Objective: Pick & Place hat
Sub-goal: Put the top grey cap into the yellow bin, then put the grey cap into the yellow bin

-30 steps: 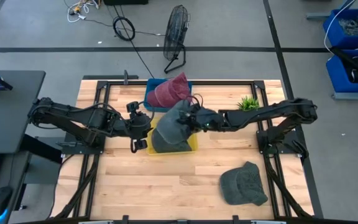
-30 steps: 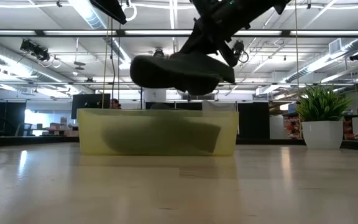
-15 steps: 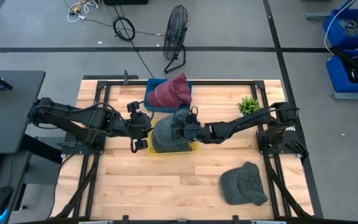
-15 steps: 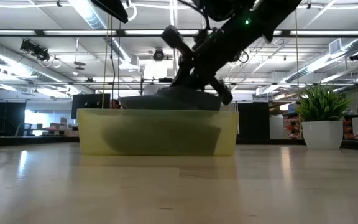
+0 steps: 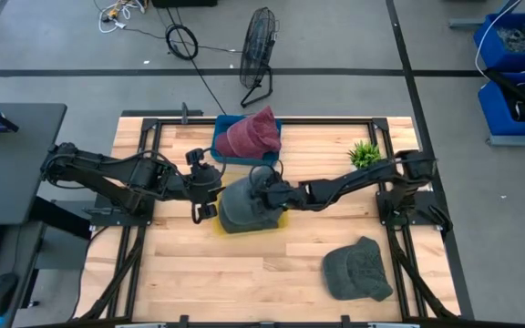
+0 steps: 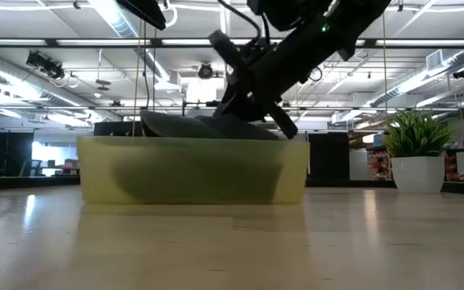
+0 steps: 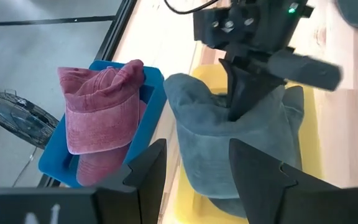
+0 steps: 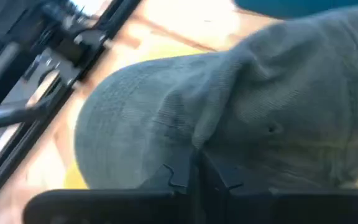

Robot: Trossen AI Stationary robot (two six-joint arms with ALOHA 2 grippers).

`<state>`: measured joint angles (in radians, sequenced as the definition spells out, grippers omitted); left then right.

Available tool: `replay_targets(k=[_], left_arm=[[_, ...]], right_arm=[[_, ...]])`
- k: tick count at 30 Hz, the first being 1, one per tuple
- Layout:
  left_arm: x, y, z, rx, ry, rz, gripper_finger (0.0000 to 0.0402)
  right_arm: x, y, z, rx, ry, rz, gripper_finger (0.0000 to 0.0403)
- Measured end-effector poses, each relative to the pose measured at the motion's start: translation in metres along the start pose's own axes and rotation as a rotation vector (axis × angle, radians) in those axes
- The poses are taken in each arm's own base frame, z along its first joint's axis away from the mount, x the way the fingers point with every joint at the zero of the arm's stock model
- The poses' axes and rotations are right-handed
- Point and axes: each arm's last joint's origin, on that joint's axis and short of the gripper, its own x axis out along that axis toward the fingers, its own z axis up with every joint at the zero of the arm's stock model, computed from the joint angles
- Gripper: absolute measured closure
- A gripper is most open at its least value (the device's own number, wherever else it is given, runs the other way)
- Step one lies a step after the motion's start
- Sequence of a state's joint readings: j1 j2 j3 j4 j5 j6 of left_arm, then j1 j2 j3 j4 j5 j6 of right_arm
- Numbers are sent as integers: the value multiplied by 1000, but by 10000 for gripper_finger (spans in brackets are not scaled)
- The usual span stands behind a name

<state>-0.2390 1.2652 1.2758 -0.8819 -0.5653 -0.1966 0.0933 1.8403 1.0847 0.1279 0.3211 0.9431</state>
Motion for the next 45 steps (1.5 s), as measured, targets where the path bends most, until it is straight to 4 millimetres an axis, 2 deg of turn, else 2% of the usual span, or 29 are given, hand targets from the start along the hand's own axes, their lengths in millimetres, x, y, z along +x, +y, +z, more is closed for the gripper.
replay_targets(k=[6,10,14,18,23,26,30,36,41,45], left_arm=[[1,-1,-1,-48,10,-1,223],[12,-7,-7,-85,51,-7,223],[41,-20,-23,-102,108,11,223],[75,-34,-36,-105,77,6,235],[118,-47,-56,-146,93,-64,291],[132,-50,-70,-158,168,-79,339],[138,-53,-92,-162,331,-121,393],[144,-53,-101,-167,394,-131,395],[140,-49,-99,-172,383,-120,395],[119,-44,-83,-176,321,-113,395]], right_arm=[[-28,12,20,-95,-30,67,345],[-49,20,33,-140,-55,113,331],[-70,27,40,-260,-44,185,328],[-87,30,48,-414,-43,234,327],[-103,30,55,-500,-60,235,336],[-109,28,56,-548,-48,221,355],[-113,22,53,-596,6,170,390],[-124,13,50,-630,92,113,395],[-147,9,36,-614,263,130,400],[-172,7,16,-576,462,146,401]])
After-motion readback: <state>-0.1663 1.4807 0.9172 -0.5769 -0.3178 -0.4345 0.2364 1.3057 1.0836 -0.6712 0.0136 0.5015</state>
